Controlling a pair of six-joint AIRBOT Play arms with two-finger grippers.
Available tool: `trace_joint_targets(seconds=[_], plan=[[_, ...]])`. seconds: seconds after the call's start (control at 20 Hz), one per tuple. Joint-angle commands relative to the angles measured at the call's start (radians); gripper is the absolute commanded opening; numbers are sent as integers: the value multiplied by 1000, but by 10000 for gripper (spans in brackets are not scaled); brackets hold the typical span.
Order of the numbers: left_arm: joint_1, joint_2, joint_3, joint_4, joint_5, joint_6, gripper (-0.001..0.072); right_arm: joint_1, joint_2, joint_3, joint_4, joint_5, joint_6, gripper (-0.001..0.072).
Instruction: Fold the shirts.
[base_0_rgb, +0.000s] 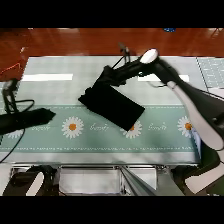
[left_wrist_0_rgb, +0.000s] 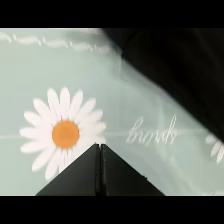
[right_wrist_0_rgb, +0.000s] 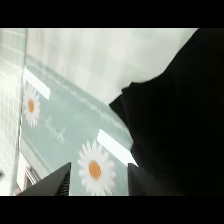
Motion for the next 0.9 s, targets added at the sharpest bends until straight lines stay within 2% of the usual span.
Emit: trace_joint_targets(seconds=[0.0,0.1,0.2,0.35,0.4,0.5,0.65,0.85], plan=[[61,2,100,-20,40,2,19,-140,171,-6,-215,261,35,407],[75,3,153,-22,40,0,19,-200,367,-90,-546,285,121,407],[74,3,153,-53,33,-5,19,-236,566,-282,-771,219,226,408],[74,3,118,-109,15,-4,19,-291,850,-722,-809,5,389,408],[74,3,100,-117,15,-4,19,-303,921,-866,-779,-71,455,408],[74,2,69,-119,13,-5,19,-309,988,-1088,-605,-205,488,408],[74,2,35,-119,13,-5,19,-306,938,-1250,-257,-316,338,408],[74,2,2,-119,13,0,19,-306,771,-1251,25,-342,124,408]])
